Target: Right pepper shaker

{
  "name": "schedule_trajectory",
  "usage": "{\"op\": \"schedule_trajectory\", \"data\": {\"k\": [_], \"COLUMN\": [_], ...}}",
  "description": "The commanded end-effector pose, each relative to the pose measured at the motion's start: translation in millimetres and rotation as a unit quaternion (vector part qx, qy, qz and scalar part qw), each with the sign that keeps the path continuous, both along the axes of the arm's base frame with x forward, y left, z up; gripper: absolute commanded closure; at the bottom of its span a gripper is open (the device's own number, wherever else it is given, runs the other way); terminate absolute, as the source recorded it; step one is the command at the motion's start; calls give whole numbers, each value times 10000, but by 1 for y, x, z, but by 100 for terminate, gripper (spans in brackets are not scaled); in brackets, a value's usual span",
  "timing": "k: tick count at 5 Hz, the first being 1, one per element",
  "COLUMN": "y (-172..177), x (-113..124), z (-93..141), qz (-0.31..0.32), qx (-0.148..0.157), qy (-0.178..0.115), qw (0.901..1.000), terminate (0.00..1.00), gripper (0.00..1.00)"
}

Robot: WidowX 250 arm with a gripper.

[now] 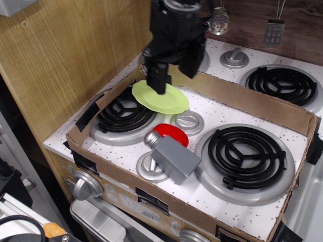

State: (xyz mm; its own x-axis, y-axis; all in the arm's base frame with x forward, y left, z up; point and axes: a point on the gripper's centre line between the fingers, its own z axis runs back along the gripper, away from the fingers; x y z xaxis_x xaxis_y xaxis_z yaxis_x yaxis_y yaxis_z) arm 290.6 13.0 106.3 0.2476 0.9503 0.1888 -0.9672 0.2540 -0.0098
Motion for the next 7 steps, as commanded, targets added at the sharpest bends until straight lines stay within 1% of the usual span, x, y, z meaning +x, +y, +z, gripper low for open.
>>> {"op": "schedule_trajectory", "data": {"k": [1, 2, 3, 4, 5, 6, 7], "y": [-11, -15, -21, -25, -25, -26, -26], "x": [-25, -35, -41, -39, -36, -34, -32], "z": [-4, -17, -24, -33, -40, -44, -45], "qz": [484, 794, 1020, 1062, 1067, 1150, 1150], "qx": [2, -66, -134, -182, -306, -325, -341], "qy": [-160, -50, -76, -184, -238, -211, -80], "qw": [9987, 9968, 9947, 9940, 9935, 9926, 9928], "terminate": [0, 0, 0, 0, 0, 0, 0], "gripper": [0, 0, 0, 0, 0, 0, 0]}}
